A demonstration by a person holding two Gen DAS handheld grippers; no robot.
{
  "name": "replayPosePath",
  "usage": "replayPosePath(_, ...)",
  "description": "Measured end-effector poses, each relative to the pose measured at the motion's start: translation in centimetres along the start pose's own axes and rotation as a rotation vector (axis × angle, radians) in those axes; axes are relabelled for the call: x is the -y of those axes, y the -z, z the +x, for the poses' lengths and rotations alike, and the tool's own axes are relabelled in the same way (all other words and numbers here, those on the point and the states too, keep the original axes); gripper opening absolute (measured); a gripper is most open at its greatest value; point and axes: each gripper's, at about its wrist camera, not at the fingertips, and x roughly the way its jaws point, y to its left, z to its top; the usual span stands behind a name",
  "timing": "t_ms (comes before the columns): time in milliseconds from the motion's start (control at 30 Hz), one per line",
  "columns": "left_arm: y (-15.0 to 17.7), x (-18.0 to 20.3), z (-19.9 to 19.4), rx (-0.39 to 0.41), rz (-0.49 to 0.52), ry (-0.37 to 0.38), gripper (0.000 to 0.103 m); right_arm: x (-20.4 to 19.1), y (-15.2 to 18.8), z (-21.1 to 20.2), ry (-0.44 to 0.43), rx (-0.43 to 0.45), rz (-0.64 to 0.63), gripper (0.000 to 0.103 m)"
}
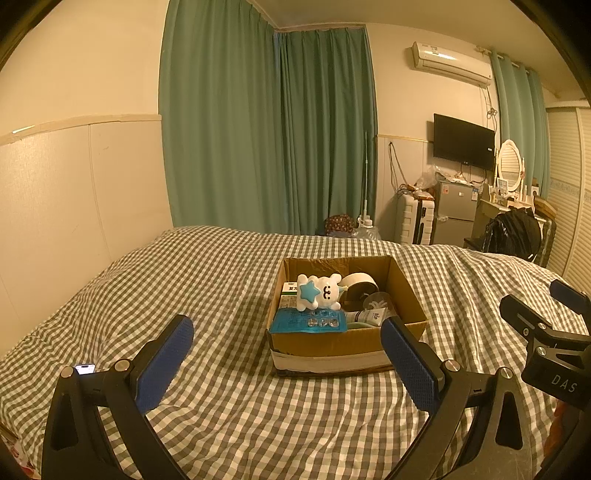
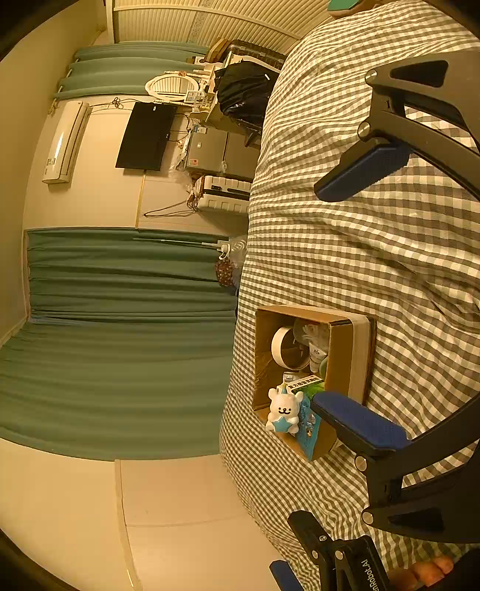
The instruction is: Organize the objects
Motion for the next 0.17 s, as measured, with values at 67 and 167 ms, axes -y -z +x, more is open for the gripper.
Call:
replayPosePath(67,0.06,0.05,0.01,0.002,0.001,-0.003,0.103,-0.01,0.03,0.06,-0.001,-0.001,0.0,0.102)
replayPosePath(167,0.09,0.08,0.07,0.001,0.003,-0.006,0.103,-0.02,0.08,0.06,-0.002,-0.001,0.0,0.102)
